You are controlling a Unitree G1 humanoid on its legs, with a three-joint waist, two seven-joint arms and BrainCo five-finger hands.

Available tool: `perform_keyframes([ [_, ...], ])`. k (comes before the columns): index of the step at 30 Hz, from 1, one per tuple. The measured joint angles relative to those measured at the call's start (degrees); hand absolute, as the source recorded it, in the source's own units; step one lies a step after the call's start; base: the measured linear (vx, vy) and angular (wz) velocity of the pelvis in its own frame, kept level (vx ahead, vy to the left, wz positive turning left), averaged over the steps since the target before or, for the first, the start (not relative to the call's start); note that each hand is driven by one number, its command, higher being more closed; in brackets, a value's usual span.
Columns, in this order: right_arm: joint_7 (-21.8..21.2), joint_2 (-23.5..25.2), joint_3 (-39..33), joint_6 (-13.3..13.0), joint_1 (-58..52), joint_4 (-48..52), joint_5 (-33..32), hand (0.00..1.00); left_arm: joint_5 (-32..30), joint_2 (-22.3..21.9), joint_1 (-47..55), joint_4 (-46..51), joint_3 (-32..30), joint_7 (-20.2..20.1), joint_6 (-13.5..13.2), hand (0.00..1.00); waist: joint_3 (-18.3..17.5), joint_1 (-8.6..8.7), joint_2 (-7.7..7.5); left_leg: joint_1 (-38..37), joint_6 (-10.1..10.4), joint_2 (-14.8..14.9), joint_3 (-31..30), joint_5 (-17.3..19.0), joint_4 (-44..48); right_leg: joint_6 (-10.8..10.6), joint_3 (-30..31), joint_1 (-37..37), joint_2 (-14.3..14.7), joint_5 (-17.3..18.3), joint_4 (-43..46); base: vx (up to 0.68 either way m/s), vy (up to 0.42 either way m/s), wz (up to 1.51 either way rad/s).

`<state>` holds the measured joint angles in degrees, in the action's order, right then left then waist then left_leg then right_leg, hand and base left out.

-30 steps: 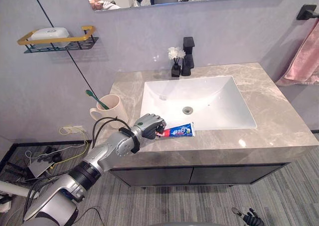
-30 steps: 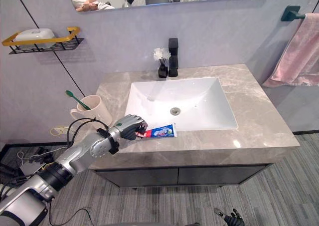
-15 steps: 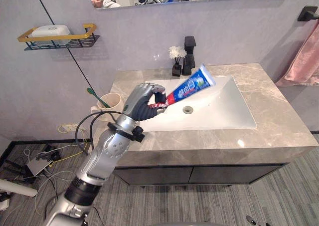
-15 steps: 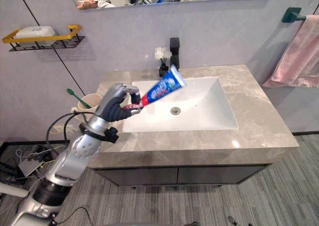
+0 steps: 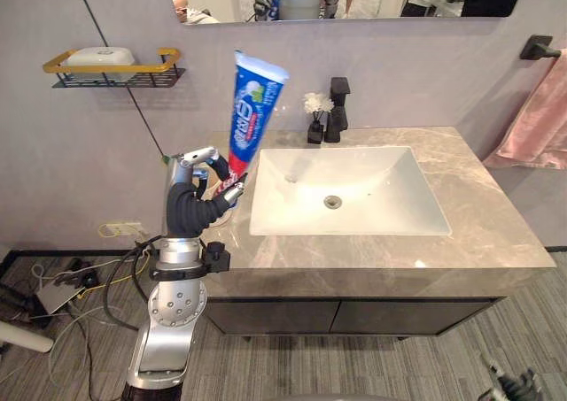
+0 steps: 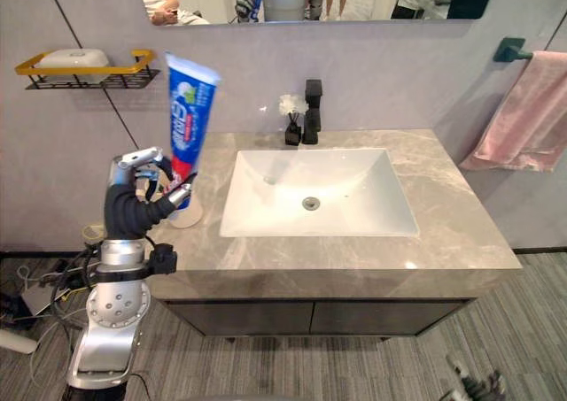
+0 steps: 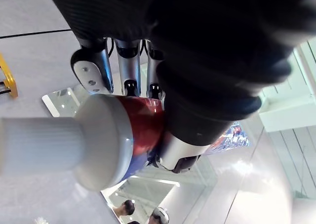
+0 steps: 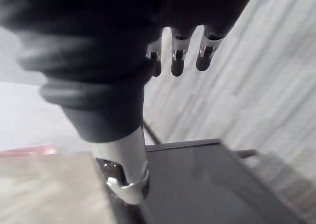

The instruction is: Organize washtable

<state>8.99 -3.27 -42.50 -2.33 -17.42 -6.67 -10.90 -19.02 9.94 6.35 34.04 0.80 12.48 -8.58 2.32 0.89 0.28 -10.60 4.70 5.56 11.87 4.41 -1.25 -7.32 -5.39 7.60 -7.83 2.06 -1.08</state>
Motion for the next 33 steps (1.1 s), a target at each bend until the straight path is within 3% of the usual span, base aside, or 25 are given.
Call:
perform_keyframes([
  [4,0.3,-0.1,-0.4,-1.5,0.5,16.9,3.3,0.0,0.5,-0.8,2.3,1.2,-1.6,-1.2,0.0,1.0,-0.5,-0.06,-0.05,0.0,0.4,0.6,1.0,0.4,0.4,0.0,0.9,-0.8,0.9,0.0,0.1,-0.03,-0.036,-0.13],
  [9,-0.2,-0.8,0.1,-4.2,4.4,24.2,4.3,0.0,0.9,-0.7,2.8,1.3,-1.6,-3.0,0.6,1.0,-0.5,0.6,-0.1,0.0,0.4,0.4,1.2,0.4,0.4,0.2,1.5,-1.1,1.0,-0.1,0.0,-0.02,-0.014,-0.06],
  [13,-2.7,-3.8,6.8,-9.3,10.6,26.7,-1.1,0.0,2.7,-0.7,2.2,1.0,-0.8,-4.9,0.6,1.0,-0.6,1.3,-0.01,1.2,0.3,0.3,0.9,0.6,1.1,0.5,2.1,-1.9,1.0,-0.5,0.0,-0.01,-0.006,-0.06],
  [16,-5.5,-4.9,12.5,-11.0,13.2,26.8,-5.5,0.0,3.2,-0.7,0.8,-0.9,1.3,-5.2,0.6,1.0,-0.6,1.28,0.06,1.9,0.3,0.3,0.1,0.6,1.7,0.5,1.4,-1.8,1.0,-0.6,0.0,-0.01,-0.019,0.12],
  [27,-15.3,-5.1,34.9,-9.5,14.4,26.7,-19.9,0.0,3.7,-0.8,-5.5,-6.9,9.0,-6.3,0.5,1.0,-0.5,0.82,1.26,2.8,0.2,0.2,-1.8,0.6,2.7,0.6,-0.2,-1.2,0.8,-0.7,0.0,-0.03,-0.012,0.08],
  [33,-17.8,-5.2,40.5,-8.1,15.5,26.0,-24.4,0.0,3.7,-0.8,-6.5,-7.9,10.4,-6.1,0.4,1.0,0.2,1.25,1.56,2.8,0.2,0.2,-2.2,0.6,3.0,0.8,-0.6,-0.9,0.8,-0.9,-0.2,-0.02,-0.007,0.03],
])
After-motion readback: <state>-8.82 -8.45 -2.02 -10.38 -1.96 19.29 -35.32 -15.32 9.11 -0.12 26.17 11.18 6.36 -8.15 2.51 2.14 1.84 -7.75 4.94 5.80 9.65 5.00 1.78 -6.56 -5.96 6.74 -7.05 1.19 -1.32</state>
